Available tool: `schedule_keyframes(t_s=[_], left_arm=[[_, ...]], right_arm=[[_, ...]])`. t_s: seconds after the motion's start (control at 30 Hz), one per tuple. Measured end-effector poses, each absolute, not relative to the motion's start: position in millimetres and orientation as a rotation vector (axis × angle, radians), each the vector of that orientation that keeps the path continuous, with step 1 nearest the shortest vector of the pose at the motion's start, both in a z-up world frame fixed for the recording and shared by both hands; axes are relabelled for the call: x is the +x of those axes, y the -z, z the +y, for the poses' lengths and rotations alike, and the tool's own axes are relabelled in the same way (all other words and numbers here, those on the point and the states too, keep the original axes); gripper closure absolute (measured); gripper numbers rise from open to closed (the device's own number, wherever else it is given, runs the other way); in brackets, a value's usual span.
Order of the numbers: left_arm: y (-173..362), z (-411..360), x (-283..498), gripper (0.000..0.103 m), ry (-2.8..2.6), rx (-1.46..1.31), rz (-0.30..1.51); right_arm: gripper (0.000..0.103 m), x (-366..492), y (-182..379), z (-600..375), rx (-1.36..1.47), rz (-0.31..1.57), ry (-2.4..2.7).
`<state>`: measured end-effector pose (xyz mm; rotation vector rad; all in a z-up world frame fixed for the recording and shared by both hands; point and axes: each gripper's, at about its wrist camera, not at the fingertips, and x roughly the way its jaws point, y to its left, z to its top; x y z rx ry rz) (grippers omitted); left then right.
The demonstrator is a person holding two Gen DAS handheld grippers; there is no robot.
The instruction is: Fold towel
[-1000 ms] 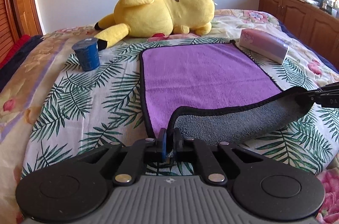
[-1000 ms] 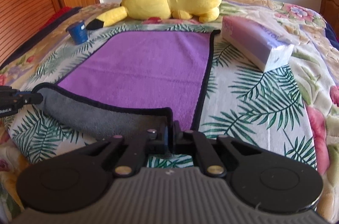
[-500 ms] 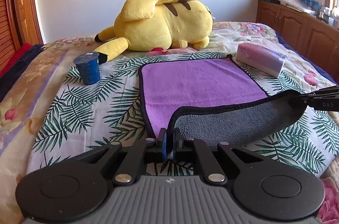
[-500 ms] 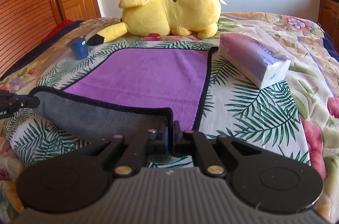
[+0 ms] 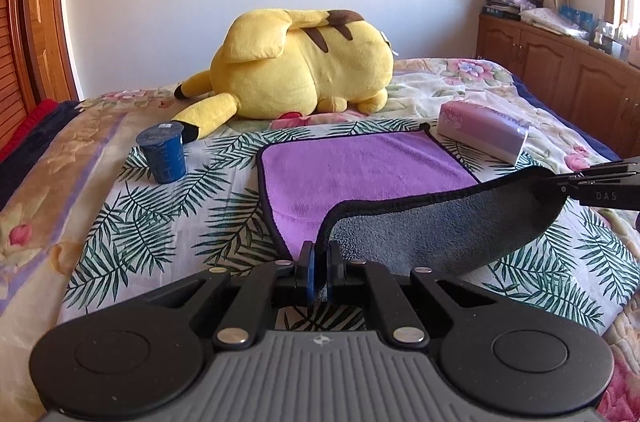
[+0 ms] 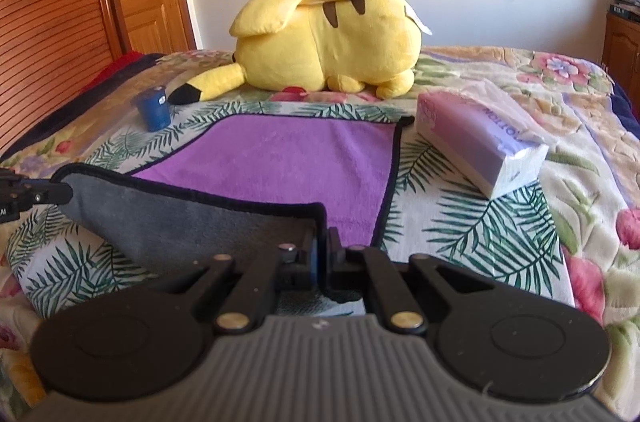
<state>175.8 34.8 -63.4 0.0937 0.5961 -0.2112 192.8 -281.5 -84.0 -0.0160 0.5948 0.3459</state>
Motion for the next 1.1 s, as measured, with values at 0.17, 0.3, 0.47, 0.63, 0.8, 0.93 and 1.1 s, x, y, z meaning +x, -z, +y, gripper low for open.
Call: schedule_keyframes(t_s=[0.17,0.3,0.47,0.63,0.8,0.93,1.1], left_arm=[[60.1,35.2,175.8,0.103,0.214,0.088,0.586],[59.1,34.3,178.9,0.103,0.216,0.101,0.577],[59.9,35.1,185.0,0.103,0.215,0.109,0.575],[58.1,36.1,191.6,0.103,0.217,0.108,0.569],[56.8,35.4,197.6,0.103,0.223,0.113,0.565],[55.5,34.4,201.8,0.103,0.232,0.119,0.56],[56.0,33.2,209.6,0.103,0.237,0.133,0.56]], right_arm=[[0.098,191.7,77.5,-281.7,-0.017,0.558,-0.349],[0.098,190.9,74.9,-281.4,-0.018,0.541,-0.347],[0.098,191.8,73.3,-278.7,-0.035,0.521,-0.35],[0.098,196.4,74.8,-277.5,-0.055,0.512,-0.349],[0.099,200.7,76.3,-277.7,-0.068,0.506,-0.349],[0.099,205.1,78.5,-277.6,-0.08,0.503,-0.347],[0.099,212.4,81.9,-277.9,-0.094,0.503,-0.348]])
